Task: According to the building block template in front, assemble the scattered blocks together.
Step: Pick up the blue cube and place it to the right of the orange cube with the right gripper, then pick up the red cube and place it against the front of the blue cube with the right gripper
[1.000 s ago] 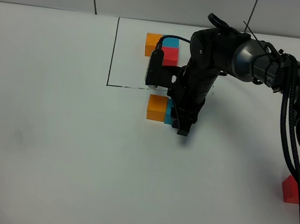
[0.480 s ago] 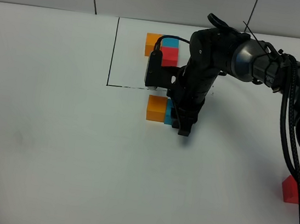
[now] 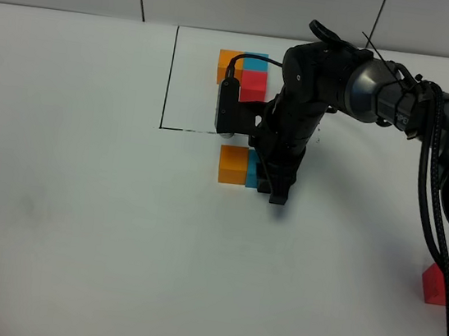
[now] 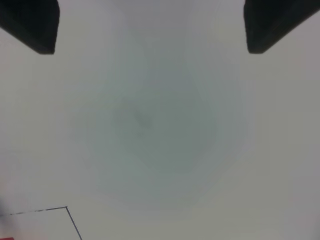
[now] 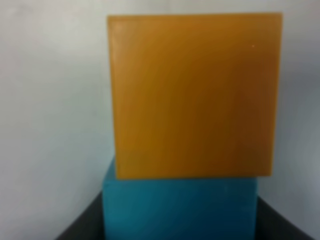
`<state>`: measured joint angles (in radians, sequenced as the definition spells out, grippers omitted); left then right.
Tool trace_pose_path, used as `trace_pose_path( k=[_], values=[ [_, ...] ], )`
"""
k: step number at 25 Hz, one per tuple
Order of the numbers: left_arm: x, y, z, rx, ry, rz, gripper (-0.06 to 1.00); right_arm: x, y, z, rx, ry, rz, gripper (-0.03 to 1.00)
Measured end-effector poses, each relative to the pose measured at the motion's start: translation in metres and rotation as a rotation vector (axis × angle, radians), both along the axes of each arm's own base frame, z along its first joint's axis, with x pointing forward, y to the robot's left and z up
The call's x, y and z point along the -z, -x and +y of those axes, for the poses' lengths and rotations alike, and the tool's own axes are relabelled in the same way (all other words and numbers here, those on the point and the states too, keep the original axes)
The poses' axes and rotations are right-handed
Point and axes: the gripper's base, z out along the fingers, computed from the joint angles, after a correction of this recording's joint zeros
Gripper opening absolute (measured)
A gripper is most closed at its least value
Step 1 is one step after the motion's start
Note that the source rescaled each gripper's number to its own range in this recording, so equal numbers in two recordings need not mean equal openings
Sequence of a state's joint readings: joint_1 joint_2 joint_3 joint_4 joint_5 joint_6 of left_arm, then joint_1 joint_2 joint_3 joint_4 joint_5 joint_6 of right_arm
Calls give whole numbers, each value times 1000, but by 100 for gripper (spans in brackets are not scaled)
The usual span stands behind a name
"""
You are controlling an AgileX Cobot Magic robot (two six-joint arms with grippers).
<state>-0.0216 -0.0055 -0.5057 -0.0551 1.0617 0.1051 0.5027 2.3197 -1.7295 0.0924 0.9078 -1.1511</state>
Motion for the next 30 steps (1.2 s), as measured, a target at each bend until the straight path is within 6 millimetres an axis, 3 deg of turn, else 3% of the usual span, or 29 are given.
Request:
trace_pose_path(
  k=[14,16,21,23,26,30],
  values=[
    [0,0,0,0,0,0,72,0,0,0,-1,1,0,2],
    [0,0,0,0,0,0,72,-2,-1,0,1,-1,-14,11],
    [0,0,0,1,-1,0,72,-14,-2,-3,59,1,-50,64],
    [0,0,0,1,-1,0,72,-28,-2,-7,130,-12,-48,78],
    [0,0,0,1,-1,0,72,-48,-1,-22,282,-29,-15,85],
    [0,0,0,0,-1,0,72,-62,9,-61,534,-62,7,86]
  ],
)
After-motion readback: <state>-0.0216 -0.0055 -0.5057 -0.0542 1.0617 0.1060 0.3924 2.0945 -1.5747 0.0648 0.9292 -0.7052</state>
